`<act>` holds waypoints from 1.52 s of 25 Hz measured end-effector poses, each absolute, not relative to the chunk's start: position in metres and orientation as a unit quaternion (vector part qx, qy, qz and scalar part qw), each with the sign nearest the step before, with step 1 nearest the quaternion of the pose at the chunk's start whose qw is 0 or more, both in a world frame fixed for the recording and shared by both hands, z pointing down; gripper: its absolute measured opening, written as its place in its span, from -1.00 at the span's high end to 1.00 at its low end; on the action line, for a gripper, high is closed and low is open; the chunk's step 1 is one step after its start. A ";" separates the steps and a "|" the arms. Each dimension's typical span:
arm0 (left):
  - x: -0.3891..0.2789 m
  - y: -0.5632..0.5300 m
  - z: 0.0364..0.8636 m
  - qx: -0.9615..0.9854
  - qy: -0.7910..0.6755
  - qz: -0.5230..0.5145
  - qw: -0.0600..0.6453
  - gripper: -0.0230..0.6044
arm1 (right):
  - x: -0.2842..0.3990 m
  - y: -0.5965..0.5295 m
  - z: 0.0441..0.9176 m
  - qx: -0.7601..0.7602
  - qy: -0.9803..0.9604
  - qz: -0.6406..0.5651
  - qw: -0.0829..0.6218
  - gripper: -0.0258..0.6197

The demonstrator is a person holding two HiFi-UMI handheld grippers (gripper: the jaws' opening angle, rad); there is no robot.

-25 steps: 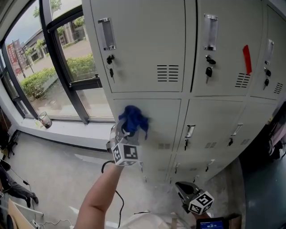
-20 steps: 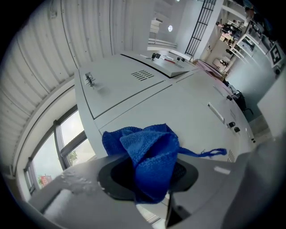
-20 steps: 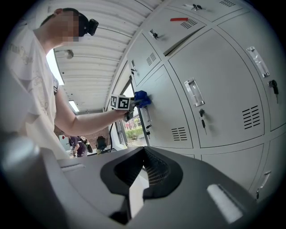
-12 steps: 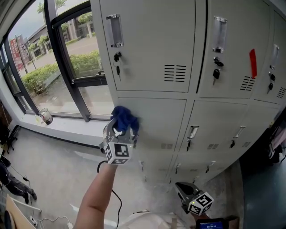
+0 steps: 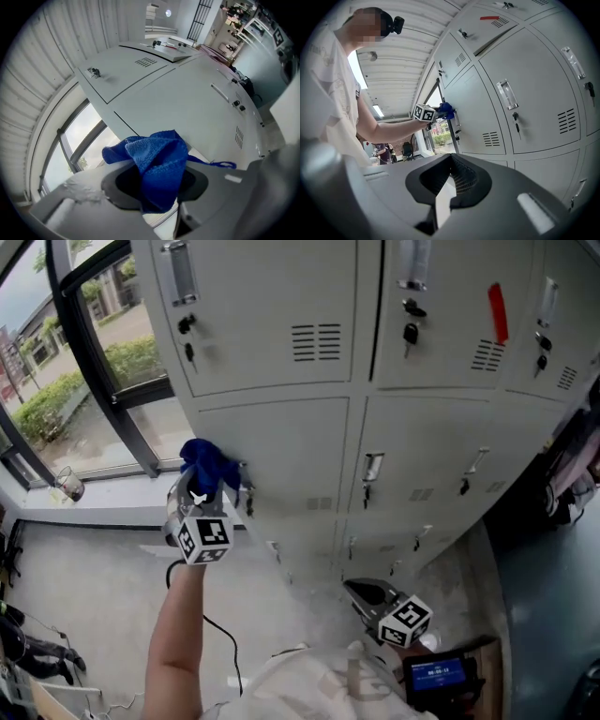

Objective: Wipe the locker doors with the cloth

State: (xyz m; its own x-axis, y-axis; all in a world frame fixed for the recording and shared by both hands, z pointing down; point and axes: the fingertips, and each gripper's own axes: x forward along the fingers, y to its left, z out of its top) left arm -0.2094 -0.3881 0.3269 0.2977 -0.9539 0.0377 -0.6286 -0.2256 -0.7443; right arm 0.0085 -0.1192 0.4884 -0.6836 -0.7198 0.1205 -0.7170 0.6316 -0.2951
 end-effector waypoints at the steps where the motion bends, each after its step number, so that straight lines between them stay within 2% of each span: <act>1: -0.207 -0.390 0.325 -0.740 0.526 -0.262 0.326 0.41 | 0.005 -0.119 0.486 -0.401 0.902 -0.163 0.004 0.91; 8: -0.218 -0.394 0.310 -0.717 0.540 -0.266 0.351 0.42 | 0.004 -0.141 0.476 -0.384 0.912 -0.142 0.002 0.91; 18: -0.177 -0.389 0.313 -0.723 0.506 -0.266 0.387 0.43 | 0.010 -0.137 0.481 -0.397 0.907 -0.140 0.019 0.91; 23: -0.149 -0.382 0.331 -0.741 0.494 -0.259 0.374 0.43 | 0.026 -0.122 0.490 -0.411 0.898 -0.155 0.017 0.91; 38: -0.052 -0.367 0.329 -0.768 0.427 -0.259 0.402 0.44 | 0.039 -0.130 0.486 -0.420 0.893 -0.161 0.030 0.91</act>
